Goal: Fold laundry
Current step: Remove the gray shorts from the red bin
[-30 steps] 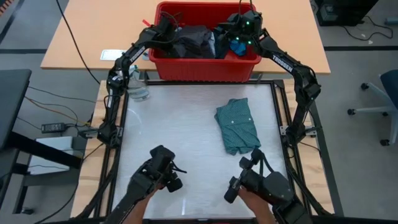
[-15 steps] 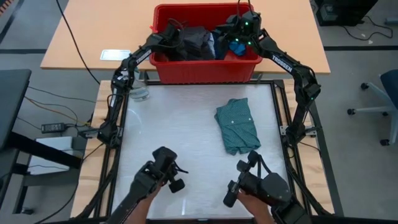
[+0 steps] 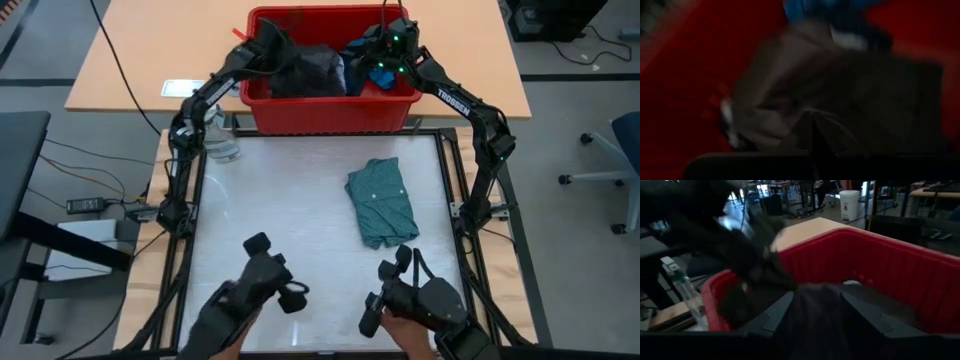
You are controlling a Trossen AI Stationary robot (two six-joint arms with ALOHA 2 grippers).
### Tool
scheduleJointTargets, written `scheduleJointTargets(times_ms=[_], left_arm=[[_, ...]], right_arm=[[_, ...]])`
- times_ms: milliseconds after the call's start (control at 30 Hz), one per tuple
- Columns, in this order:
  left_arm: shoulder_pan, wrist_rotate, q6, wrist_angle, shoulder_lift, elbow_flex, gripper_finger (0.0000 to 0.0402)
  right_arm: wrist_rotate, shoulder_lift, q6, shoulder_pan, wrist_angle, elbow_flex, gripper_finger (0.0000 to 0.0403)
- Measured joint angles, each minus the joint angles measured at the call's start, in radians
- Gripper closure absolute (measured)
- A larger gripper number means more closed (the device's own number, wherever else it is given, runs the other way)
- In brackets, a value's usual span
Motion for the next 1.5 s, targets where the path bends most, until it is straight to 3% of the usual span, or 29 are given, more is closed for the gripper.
scheduleJointTargets(times_ms=[267, 367, 633, 900, 1033, 1133, 1267, 1500], left_arm=[[-0.05, 0.003, -0.032, 0.076, -0.216, 0.002, 0.0401], [-0.07, 0.019, -0.036, 0.063, -0.278, 0.002, 0.0401], [-0.128, 0.213, -0.092, 0.058, -0.454, 0.002, 0.0401], [-0.218, 0.39, -0.122, 0.068, -0.602, 0.003, 0.0401], [-0.273, 0.571, -0.227, 0.036, -0.642, 0.003, 0.0401], [-0.319, 0.646, -0.324, -0.053, -0.663, 0.004, 0.0401], [-0.401, 0.626, -0.453, -0.261, -0.662, 0.004, 0.0401], [-0.675, 0.338, -0.767, -0.588, -0.56, 0.002, 0.0401]], right_arm=[[-0.027, 0.0, 0.061, 0.0, -0.001, 0.0, 0.0241], [-0.108, 0.0, 0.102, 0.0, 0.006, 0.0, 0.0241], [-0.293, -0.001, 0.271, 0.042, -0.007, 0.0, 0.0251], [-0.129, -0.076, 0.204, 0.151, -0.141, -0.001, 0.0319], [-0.003, -0.141, 0.124, 0.211, -0.201, -0.001, 0.0352], [0.023, -0.184, 0.05, 0.241, -0.234, 0.0, 0.0368], [-0.05, -0.236, 0.03, 0.261, -0.329, 0.0, 0.0387], [-0.049, -0.313, 0.018, 0.309, -0.716, 0.0, 0.0394]])
